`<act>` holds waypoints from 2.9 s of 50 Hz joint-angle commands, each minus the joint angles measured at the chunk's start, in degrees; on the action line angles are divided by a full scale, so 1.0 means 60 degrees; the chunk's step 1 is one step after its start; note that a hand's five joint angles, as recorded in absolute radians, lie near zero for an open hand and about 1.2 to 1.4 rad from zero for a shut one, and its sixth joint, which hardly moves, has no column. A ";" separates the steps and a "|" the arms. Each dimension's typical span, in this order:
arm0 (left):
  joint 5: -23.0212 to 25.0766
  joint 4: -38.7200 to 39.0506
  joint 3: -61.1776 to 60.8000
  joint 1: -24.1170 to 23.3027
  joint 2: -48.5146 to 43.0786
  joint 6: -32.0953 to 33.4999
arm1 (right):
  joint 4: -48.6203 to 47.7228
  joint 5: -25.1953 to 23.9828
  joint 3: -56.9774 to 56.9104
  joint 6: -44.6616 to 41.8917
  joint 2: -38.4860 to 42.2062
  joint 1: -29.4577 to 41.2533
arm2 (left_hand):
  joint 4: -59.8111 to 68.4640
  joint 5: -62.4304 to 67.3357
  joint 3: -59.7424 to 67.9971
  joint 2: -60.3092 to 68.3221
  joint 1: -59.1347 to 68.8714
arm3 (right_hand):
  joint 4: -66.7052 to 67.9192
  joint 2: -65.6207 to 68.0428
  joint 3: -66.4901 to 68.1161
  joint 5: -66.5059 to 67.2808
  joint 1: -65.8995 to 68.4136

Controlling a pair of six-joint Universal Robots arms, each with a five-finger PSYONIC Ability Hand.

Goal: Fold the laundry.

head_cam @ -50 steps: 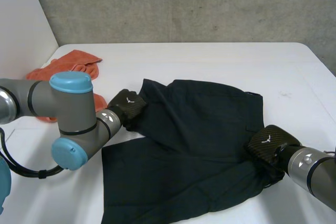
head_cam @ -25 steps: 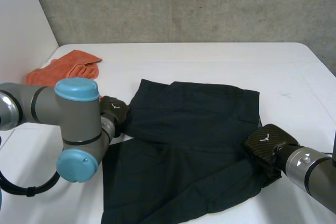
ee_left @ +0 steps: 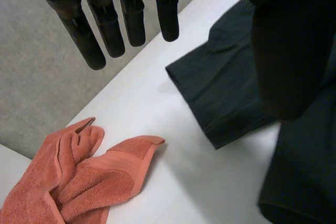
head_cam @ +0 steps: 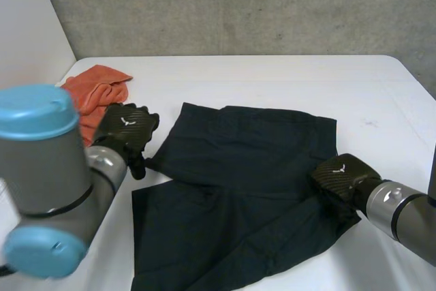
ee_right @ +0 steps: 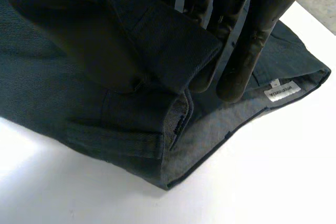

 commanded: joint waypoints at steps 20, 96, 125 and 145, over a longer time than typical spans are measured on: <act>0.1176 -0.2944 -0.2988 -0.1522 0.1223 -0.2271 | -0.0680 0.0037 -0.0070 0.0491 0.0204 -0.0282 | 0.3152 0.3175 0.3071 0.3072 0.3059 | 0.1977 0.2215 0.2054 0.2230 0.3950; 0.1410 0.5978 -0.0585 -0.0379 -0.1371 -0.0923 | -0.2539 0.0726 -0.1726 0.2645 0.1771 -0.0384 | -0.1927 -0.1904 -0.2008 -0.2007 -0.2020 | -0.8136 -0.7898 -0.8059 -0.7882 -0.6163; 0.1381 0.5699 -0.0732 -0.0350 -0.1503 -0.1144 | -0.3523 0.0902 -0.2429 0.2088 0.3061 -0.1175 | -0.1927 -0.1904 -0.2008 -0.2007 -0.2020 | 0.1977 0.2215 0.2054 0.2230 0.3950; 0.1381 0.5685 -0.0864 -0.0379 -0.1503 -0.1144 | -0.2907 -0.0006 -0.1813 0.2205 0.2474 -0.1381 | -0.1927 -0.1904 -0.2008 -0.2007 -0.2020 | -0.7265 -0.7027 -0.7188 -0.7011 -0.5292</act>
